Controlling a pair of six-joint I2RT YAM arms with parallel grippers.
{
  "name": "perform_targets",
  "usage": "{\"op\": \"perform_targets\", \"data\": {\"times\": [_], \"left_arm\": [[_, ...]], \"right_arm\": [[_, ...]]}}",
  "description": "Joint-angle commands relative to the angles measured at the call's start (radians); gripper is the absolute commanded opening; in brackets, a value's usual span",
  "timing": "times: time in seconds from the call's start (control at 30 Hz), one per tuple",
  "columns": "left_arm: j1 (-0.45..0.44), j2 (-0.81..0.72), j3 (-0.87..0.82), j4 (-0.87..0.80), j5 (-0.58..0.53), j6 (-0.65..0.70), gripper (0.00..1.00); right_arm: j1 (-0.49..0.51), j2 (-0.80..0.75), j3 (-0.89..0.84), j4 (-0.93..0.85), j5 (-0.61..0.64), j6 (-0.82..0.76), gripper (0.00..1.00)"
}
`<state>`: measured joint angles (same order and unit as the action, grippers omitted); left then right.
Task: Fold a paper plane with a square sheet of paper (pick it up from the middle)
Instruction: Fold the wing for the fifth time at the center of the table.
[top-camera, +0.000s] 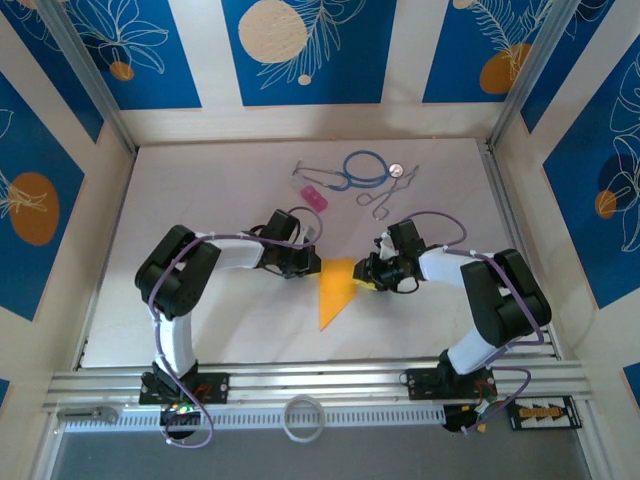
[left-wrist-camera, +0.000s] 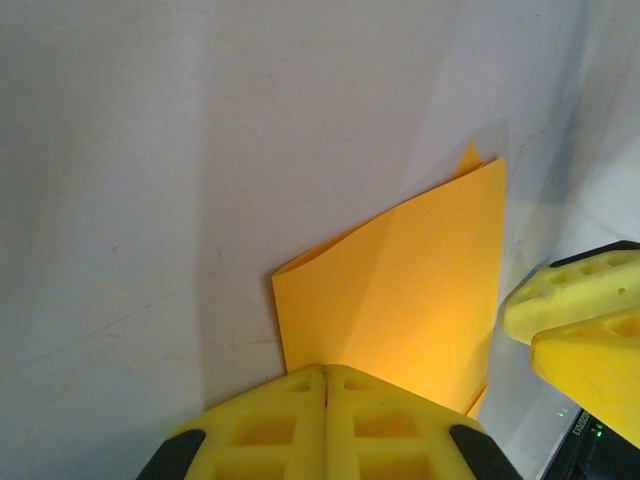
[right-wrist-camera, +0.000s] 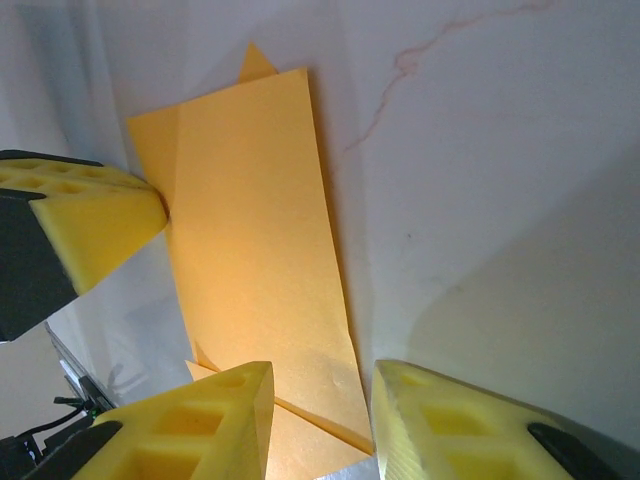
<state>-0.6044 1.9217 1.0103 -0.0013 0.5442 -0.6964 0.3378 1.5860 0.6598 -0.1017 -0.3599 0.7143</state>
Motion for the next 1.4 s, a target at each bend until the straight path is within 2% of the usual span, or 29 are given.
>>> {"op": "perform_targets", "data": {"times": [0.0,0.4,0.57,0.77,1.37], "left_arm": [[0.003,0.029,0.005,-0.057,-0.005,0.032,0.01],[0.003,0.025,0.003,-0.058,-0.003,0.031,0.01],[0.003,0.029,0.006,-0.055,-0.001,0.031,0.01],[0.005,0.027,0.002,-0.052,0.001,0.027,0.0],[0.009,0.026,-0.012,-0.039,-0.002,0.016,0.0]], "right_arm": [[-0.009,0.004,0.036,-0.011,0.0,-0.019,0.32],[0.012,0.094,0.054,-0.013,-0.017,-0.015,0.32],[0.018,0.082,0.027,0.04,-0.08,-0.001,0.31],[0.018,0.058,0.017,0.029,-0.094,-0.001,0.31],[0.044,-0.033,-0.086,0.046,-0.066,0.123,0.32]]}}
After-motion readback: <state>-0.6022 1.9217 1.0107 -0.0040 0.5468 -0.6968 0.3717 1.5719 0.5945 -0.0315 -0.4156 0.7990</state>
